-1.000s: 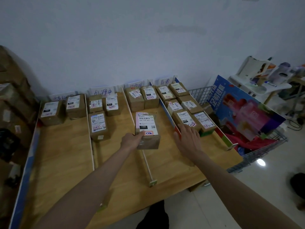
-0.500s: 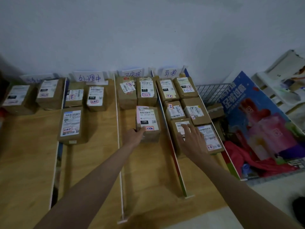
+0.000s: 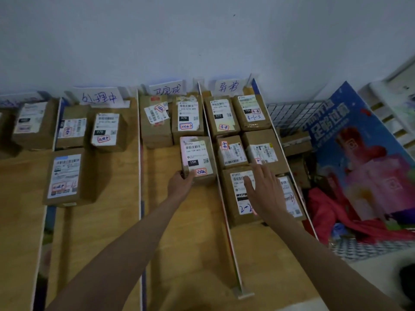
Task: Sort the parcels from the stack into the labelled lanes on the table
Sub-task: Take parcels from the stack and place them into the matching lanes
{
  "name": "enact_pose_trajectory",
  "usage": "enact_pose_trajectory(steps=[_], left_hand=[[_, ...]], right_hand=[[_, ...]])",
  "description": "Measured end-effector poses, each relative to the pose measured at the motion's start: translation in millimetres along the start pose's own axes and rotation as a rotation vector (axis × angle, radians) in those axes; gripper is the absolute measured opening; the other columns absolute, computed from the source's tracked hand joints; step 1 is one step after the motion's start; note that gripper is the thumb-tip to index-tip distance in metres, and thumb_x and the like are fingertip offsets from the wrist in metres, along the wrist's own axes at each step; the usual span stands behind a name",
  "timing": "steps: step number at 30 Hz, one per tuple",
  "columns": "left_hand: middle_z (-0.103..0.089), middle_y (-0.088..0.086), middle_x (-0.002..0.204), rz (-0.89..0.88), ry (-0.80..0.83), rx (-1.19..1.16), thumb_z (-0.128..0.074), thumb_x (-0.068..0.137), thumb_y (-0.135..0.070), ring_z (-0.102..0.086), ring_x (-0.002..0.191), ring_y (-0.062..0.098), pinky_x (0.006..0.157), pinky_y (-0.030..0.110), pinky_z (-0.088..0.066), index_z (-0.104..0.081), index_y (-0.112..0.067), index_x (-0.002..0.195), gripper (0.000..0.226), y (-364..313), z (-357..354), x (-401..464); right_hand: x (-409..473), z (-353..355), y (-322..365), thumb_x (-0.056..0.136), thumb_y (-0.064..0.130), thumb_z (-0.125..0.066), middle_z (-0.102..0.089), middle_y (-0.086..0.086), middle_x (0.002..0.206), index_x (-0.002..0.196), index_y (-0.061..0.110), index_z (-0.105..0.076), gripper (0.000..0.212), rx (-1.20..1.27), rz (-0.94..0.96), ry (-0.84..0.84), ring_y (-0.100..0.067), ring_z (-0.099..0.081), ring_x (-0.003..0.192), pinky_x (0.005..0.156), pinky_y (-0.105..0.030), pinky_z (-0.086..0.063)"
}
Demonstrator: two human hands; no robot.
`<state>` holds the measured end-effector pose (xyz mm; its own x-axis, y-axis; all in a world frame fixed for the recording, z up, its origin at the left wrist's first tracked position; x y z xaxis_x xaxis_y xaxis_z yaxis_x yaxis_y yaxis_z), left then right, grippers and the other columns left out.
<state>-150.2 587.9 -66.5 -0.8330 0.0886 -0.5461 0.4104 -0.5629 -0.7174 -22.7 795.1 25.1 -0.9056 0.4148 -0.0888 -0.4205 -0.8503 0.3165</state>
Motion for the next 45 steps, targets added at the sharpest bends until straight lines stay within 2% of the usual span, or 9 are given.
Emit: enact_pose_trajectory(steps=[4, 8, 11, 14, 19, 25, 29, 38, 45], left_hand=[[-0.073, -0.003, 0.101, 0.004, -0.008, 0.013, -0.057, 0.094, -0.049, -0.067, 0.081, 0.010, 0.072, 0.028, -0.050, -0.065, -0.018, 0.107, 0.035, 0, -4, 1], [-0.066, 0.001, 0.102, -0.016, -0.006, 0.093, -0.054, 0.097, -0.048, -0.060, 0.077, 0.009, 0.062, 0.027, -0.042, -0.062, -0.014, 0.108, 0.036, -9, -1, -2], [-0.062, 0.008, 0.113, -0.040, -0.038, 0.212, -0.051, 0.093, -0.058, -0.057, 0.091, 0.022, 0.069, 0.032, -0.041, -0.060, -0.007, 0.116, 0.056, -10, 9, -11], [-0.057, 0.015, 0.122, -0.104, -0.058, 0.391, -0.044, 0.094, -0.058, -0.053, 0.108, 0.030, 0.085, 0.040, -0.047, -0.055, -0.006, 0.123, 0.060, -12, 21, -39], [-0.048, 0.008, 0.141, -0.287, -0.185, 0.702, -0.040, 0.097, -0.057, -0.045, 0.128, 0.027, 0.105, 0.041, -0.039, -0.044, -0.012, 0.143, 0.064, -12, 53, -101], [-0.048, 0.006, 0.145, -0.388, -0.412, 0.940, -0.031, 0.098, -0.054, -0.042, 0.133, 0.025, 0.112, 0.039, -0.028, -0.048, -0.015, 0.141, 0.060, -1, 98, -190], [-0.046, 0.006, 0.147, -0.354, -0.518, 0.942, -0.005, 0.087, -0.060, -0.040, 0.137, 0.025, 0.115, 0.042, -0.025, -0.046, -0.015, 0.144, 0.084, 27, 122, -253], [-0.043, 0.005, 0.150, -0.160, -0.680, 0.895, -0.034, 0.099, -0.053, -0.035, 0.140, 0.022, 0.119, 0.041, -0.021, -0.044, -0.017, 0.145, 0.059, 112, 189, -355], [-0.037, 0.003, 0.155, -0.075, -0.742, 0.827, -0.030, 0.101, -0.054, -0.030, 0.144, 0.021, 0.121, 0.041, -0.019, -0.038, -0.018, 0.149, 0.061, 173, 256, -390]], right_hand=[[-1, 3, -3, 0.103, 0.037, -0.041, -0.050, -0.002, 0.133, 0.138, 0.022, -0.041, 0.038, -0.007, 0.013, 0.003, -0.020, -0.050, 0.122, 0.099, -0.045, -0.047], [-4, 8, -4, 0.103, 0.038, -0.041, -0.051, -0.001, 0.131, 0.136, 0.022, -0.042, 0.037, -0.034, 0.038, 0.008, -0.020, -0.050, 0.120, 0.099, -0.044, -0.046], [-4, 15, -5, 0.101, 0.039, -0.036, -0.049, 0.000, 0.134, 0.138, 0.022, -0.040, 0.040, -0.086, 0.052, 0.032, -0.018, -0.049, 0.121, 0.102, -0.041, -0.045], [-4, 18, -7, 0.095, 0.048, -0.014, -0.043, 0.000, 0.145, 0.138, 0.019, -0.039, 0.058, -0.195, 0.102, 0.091, -0.018, -0.041, 0.132, 0.109, -0.040, -0.041], [-23, 46, 14, 0.102, 0.040, -0.039, -0.043, -0.004, 0.147, 0.145, 0.019, -0.037, 0.048, -0.065, 0.133, 0.028, -0.022, -0.040, 0.136, 0.112, -0.042, -0.037], [-65, 65, 56, 0.103, 0.038, -0.038, -0.045, -0.005, 0.147, 0.145, 0.019, -0.041, 0.046, -0.057, 0.322, 0.005, -0.025, -0.038, 0.139, 0.116, -0.044, -0.027], [-104, 59, 86, 0.102, 0.039, -0.038, -0.047, -0.005, 0.143, 0.142, 0.018, -0.044, 0.046, -0.009, 0.443, 0.021, -0.026, -0.041, 0.134, 0.112, -0.043, -0.032], [-187, 42, 164, 0.101, 0.036, -0.042, -0.047, -0.005, 0.141, 0.142, 0.018, -0.041, 0.045, -0.023, 0.679, 0.052, -0.026, -0.042, 0.133, 0.110, -0.042, -0.032], [-232, 18, 243, 0.100, 0.037, -0.046, -0.045, -0.004, 0.145, 0.145, 0.019, -0.039, 0.050, -0.039, 0.778, 0.029, -0.025, -0.039, 0.136, 0.112, -0.039, -0.030]])
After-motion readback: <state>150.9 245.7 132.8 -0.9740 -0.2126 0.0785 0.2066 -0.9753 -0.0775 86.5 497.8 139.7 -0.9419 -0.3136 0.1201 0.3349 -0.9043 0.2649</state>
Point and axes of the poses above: each hand's wrist, its own x-axis towards the middle knuckle, its own z-axis out of the back of the hand, y = z × x, the point moved 2 cm from there along x, towards the middle knuckle
